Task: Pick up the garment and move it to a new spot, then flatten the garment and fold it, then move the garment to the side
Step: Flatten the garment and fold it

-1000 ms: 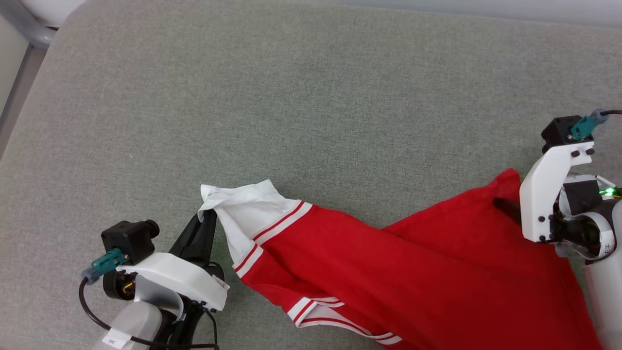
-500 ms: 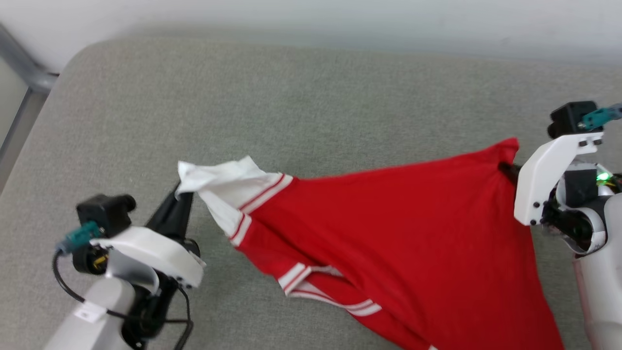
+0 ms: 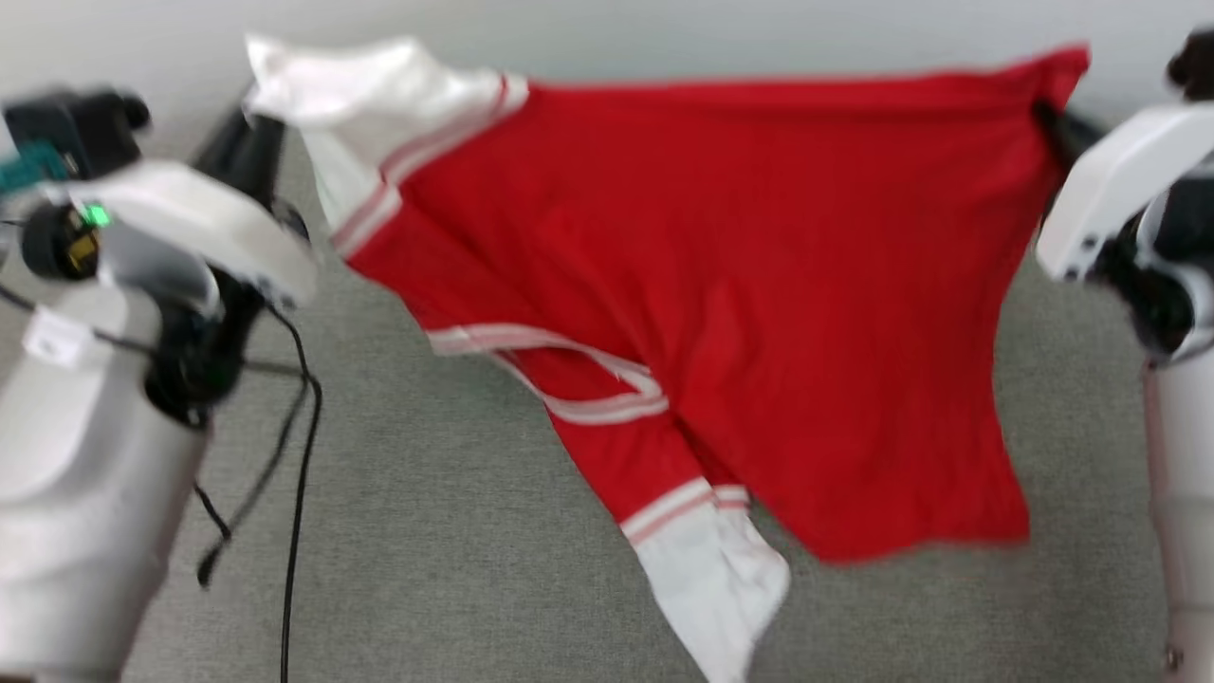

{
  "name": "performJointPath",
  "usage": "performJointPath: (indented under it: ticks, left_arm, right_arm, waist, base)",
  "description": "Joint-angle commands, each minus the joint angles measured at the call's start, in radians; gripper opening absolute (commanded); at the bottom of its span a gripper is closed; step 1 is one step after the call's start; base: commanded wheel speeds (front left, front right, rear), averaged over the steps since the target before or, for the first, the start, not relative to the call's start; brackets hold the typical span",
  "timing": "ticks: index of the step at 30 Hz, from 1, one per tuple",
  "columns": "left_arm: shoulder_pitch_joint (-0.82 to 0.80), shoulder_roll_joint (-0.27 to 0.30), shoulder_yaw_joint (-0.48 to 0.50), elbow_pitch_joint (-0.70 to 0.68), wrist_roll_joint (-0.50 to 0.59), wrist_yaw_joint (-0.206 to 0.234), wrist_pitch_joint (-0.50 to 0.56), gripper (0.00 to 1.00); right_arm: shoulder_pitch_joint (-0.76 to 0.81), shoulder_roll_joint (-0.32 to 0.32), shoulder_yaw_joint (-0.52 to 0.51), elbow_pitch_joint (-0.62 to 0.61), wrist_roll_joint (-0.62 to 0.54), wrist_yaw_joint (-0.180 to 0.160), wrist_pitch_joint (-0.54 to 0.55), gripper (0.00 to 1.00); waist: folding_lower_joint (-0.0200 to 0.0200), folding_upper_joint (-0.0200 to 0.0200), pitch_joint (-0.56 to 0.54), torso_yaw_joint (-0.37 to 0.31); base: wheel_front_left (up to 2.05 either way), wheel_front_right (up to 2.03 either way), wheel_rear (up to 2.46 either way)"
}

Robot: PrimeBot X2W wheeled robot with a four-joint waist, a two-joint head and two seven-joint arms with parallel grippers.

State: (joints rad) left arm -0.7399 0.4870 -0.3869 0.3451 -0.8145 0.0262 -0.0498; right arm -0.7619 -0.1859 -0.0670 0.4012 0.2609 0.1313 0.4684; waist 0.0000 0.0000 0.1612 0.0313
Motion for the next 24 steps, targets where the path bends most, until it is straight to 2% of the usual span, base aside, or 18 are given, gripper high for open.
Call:
performJointPath:
  ticks: [1, 5, 14, 20, 24]
  left_arm:
    - [-0.042, -0.001, 0.006, 0.022, 0.006, -0.005, -0.001, 0.00]
    - [-0.209, -0.008, 0.012, 0.104, 0.011, -0.033, 0.013, 0.00]
    - [-0.600, 0.036, 0.048, 0.271, 0.062, -0.074, -0.023, 0.00]
    - [-0.779, 0.063, 0.053, 0.355, 0.082, -0.100, -0.031, 0.00]
    - [-0.822, 0.075, 0.051, 0.413, 0.079, -0.117, -0.039, 0.00]
  right_arm:
    - [-0.039, 0.003, -0.009, 0.010, -0.012, -0.001, -0.015, 0.00]
    - [-0.179, 0.003, -0.026, 0.040, -0.052, -0.001, -0.058, 0.00]
    - [-0.517, 0.020, -0.083, 0.090, -0.157, -0.002, -0.116, 0.00]
    - [-0.679, 0.044, -0.099, 0.128, -0.202, -0.002, -0.146, 0.00]
    - [-0.726, 0.063, -0.087, 0.172, -0.221, -0.001, -0.176, 0.00]
  waist:
    - [0.0000, 0.0000, 0.019, -0.013]
    - [0.0000, 0.0000, 0.070, -0.029]
    - [0.0000, 0.0000, 0.245, -0.045]
    - [0.0000, 0.0000, 0.354, -0.048]
    - [0.0000, 0.0000, 0.403, -0.050]
  base:
    - [0.00, 0.00, 0.00]
    - [0.00, 0.00, 0.00]
    - [0.00, 0.00, 0.00]
    - [0.00, 0.00, 0.00]
    - [0.00, 0.00, 0.00]
